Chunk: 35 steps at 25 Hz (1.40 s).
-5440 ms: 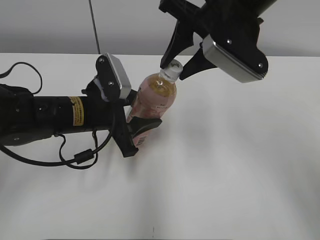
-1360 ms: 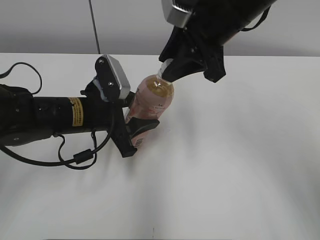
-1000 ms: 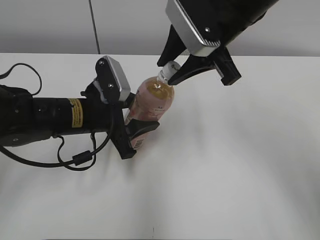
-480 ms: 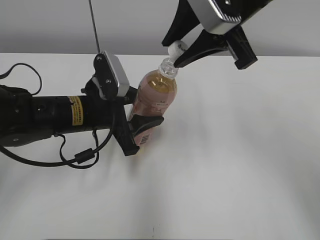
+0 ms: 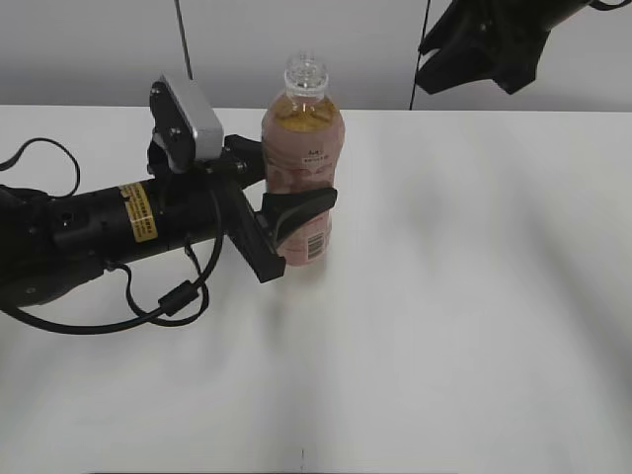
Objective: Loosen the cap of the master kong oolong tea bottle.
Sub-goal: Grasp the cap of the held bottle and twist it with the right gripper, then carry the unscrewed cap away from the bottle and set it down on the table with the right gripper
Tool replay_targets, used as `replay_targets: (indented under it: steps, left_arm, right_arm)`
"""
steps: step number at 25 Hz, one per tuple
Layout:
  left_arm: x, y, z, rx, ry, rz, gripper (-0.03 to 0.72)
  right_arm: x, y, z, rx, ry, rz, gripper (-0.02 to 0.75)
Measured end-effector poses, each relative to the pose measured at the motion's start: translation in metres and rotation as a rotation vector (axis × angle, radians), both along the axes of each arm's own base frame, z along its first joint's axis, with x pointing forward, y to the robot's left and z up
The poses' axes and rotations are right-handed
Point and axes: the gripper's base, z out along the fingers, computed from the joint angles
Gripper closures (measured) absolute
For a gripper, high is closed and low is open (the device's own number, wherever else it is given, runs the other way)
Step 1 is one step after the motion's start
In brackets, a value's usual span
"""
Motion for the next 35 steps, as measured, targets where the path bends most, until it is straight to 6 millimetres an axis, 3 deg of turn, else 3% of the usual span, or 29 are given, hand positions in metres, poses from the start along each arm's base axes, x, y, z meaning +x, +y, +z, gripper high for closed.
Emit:
replay_targets:
  steps: [3,6,10,13,17,22,26,35]
  left_arm:
    - [0.0,0.0,-0.004,-0.054,0.008,0.006,0.302]
    - [0.003,0.0,-0.023,-0.036,0.066,0.029,0.302]
    - [0.004,0.001,-0.044,-0.005,0.127,0.052,0.302]
    - [0.005,0.002,-0.048,-0.005,0.14,0.065,0.302]
    - [0.007,0.003,-0.048,-0.019,0.146,0.096,0.302]
    - [0.008,0.003,-0.048,-0.025,0.147,0.106,0.302]
    - [0.008,0.003,-0.048,-0.026,0.147,0.109,0.302]
    - [0.008,0.003,-0.048,-0.025,0.147,0.106,0.302]
  right_arm:
    - [0.024,-0.014,-0.016,0.061,0.008,-0.166,0.461]
    - [0.038,-0.017,-0.039,0.103,0.132,-0.327,0.462]
    - [0.039,-0.019,-0.062,0.116,0.382,-0.54,0.462]
    - [0.035,-0.025,-0.076,0.051,0.531,-0.689,0.462]
    - [0.034,-0.04,-0.091,-0.095,0.591,-0.881,0.462]
    - [0.028,-0.048,-0.105,-0.159,0.617,-0.975,0.462]
    - [0.023,-0.049,-0.129,-0.204,0.685,-1.006,0.462]
    - [0.027,-0.049,-0.165,-0.252,0.757,-1.039,0.462]
